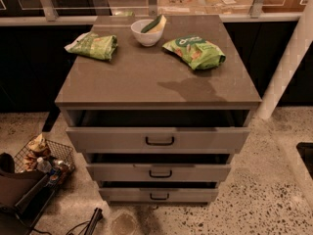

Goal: Pick sponge from white bowl and place on counter

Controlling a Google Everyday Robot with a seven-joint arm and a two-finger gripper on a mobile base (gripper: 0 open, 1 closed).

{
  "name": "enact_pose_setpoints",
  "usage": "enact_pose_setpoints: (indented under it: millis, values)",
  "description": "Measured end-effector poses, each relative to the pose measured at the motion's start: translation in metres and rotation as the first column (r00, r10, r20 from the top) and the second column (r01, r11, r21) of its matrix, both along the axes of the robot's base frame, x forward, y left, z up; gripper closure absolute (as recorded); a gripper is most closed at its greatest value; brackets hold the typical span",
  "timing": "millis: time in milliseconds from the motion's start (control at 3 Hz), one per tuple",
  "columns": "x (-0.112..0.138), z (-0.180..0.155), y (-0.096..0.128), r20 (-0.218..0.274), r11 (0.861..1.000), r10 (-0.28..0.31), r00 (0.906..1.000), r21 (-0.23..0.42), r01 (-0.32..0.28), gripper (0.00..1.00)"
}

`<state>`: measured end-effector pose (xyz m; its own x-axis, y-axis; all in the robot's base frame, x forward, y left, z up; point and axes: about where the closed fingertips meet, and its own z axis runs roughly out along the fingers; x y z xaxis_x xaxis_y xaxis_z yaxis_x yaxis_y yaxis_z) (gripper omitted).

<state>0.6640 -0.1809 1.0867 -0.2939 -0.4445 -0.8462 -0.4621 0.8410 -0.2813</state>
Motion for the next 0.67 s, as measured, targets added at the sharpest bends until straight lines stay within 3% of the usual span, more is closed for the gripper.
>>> enact_pose_setpoints:
  millis: [667]
  values:
    - [0.0055,0.0009,0.0063,-0.016,0.999,-0.035,0.9992,0.033,0.036,0.0]
